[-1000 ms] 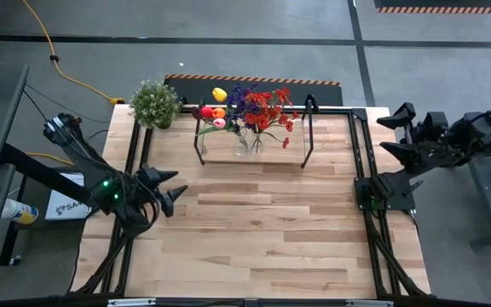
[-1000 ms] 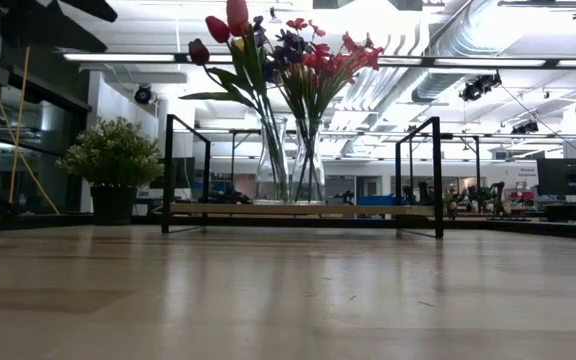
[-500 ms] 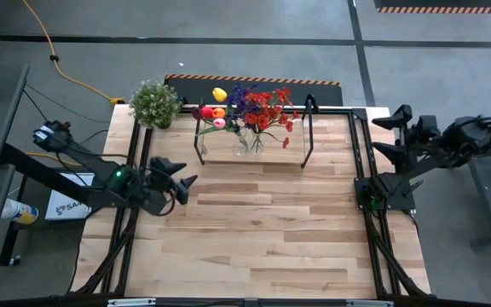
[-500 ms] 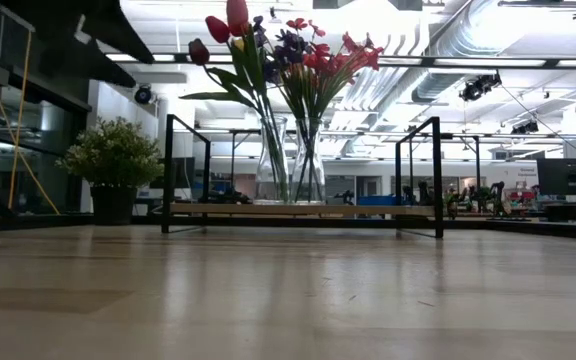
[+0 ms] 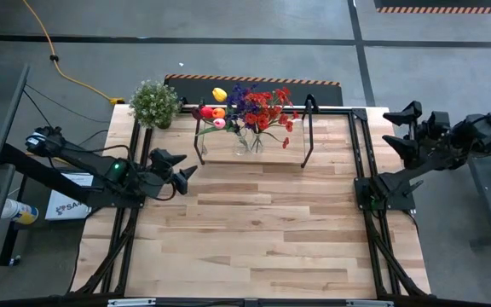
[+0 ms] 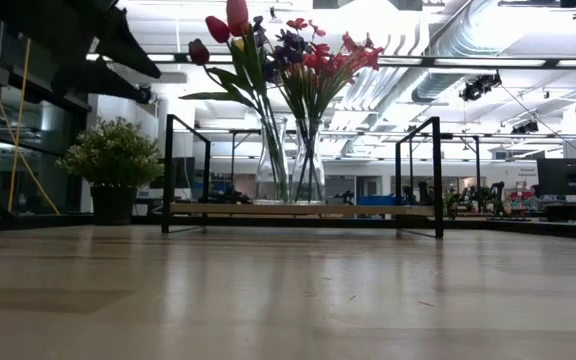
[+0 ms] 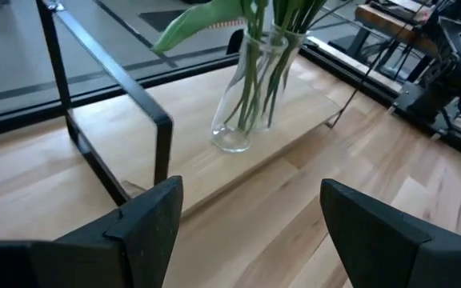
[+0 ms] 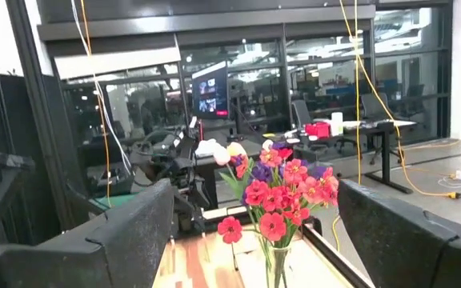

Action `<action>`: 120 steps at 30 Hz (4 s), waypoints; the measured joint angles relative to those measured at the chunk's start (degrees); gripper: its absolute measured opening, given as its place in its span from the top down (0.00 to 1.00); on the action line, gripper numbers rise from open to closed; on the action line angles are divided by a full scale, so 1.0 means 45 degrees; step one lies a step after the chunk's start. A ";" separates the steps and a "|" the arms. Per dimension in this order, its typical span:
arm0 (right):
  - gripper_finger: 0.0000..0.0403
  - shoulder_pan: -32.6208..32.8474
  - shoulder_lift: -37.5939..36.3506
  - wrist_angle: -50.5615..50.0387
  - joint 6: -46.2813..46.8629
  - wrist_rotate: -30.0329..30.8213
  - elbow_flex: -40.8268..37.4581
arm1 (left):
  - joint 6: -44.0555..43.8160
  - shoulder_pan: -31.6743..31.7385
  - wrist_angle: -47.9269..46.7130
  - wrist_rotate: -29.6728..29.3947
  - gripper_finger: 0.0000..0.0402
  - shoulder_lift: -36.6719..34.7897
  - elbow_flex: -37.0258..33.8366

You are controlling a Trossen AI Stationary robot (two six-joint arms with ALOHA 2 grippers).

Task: Pick and place flowers into a vace then onto a shelf
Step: Return to Home Position

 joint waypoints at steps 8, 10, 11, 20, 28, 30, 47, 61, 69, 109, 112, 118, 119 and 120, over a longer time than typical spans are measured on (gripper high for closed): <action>0.16 0.0000 -0.0617 -0.0156 -0.0236 -0.0557 0.0003 | 0.0243 -0.0010 0.1013 -0.0429 0.19 -0.1134 -0.1300; 0.16 0.0000 -0.0809 -0.0330 -0.0212 -0.0670 0.0005 | 0.0243 -0.0010 0.1160 -0.0595 0.19 -0.1488 -0.1588; 0.16 0.0000 -0.0902 -0.0434 -0.0154 -0.0661 0.0005 | 0.0244 -0.0010 0.1191 -0.0622 0.19 -0.1684 -0.1702; 0.16 0.0000 -0.1203 -0.0910 0.0058 -0.0436 0.0010 | 0.0799 -0.0010 0.1104 -0.0908 0.19 -0.3393 -0.2474; 0.16 0.0003 -0.1247 -0.0529 0.0506 -0.0300 -0.0938 | 0.0910 -0.0007 0.0817 -0.1229 0.19 -0.4770 -0.3140; 0.16 0.0000 -0.1252 -0.0258 0.0678 -0.0297 -0.1257 | 0.1066 -0.0005 0.0827 -0.1219 0.19 -0.5063 -0.3220; 0.16 0.0005 -0.1277 0.2346 0.0430 -0.0681 -0.4042 | 0.1776 -0.0010 -0.0678 -0.1251 0.19 -0.6961 -0.3228; 0.16 0.0005 -0.1281 0.2525 0.1749 -0.2689 -0.5490 | 0.1182 -0.0015 -0.1831 -0.1141 0.19 -0.7962 -0.3295; 0.16 0.0000 -0.1281 0.3606 0.1733 -0.2605 -0.6296 | 0.0099 -0.0015 -0.0691 -0.1141 0.19 -0.7978 -0.4740; 0.16 -0.0446 -0.1277 0.8019 0.2737 -0.3373 -1.0331 | 0.1337 -0.0015 0.1826 -0.0292 0.19 -0.7865 -0.5744; 0.16 -0.1204 -0.1277 0.7575 0.2958 -0.3395 -1.0337 | 0.1336 -0.0015 0.1822 -0.0291 0.19 -0.7860 -0.5744; 0.16 -0.3248 -0.1277 0.7790 0.2511 -0.5259 -1.0341 | 0.1316 -0.0015 0.1815 -0.0384 0.19 -0.7860 -0.5749; 0.16 -0.3594 -0.1277 0.7807 0.2501 -0.5658 -1.0341 | 0.1256 -0.0015 0.1817 -0.0391 0.19 -0.7861 -0.5749; 0.16 -0.3947 -0.1277 0.7851 0.2492 -0.6030 -1.0341 | 0.1239 -0.0015 0.1812 -0.0417 0.19 -0.7860 -0.5749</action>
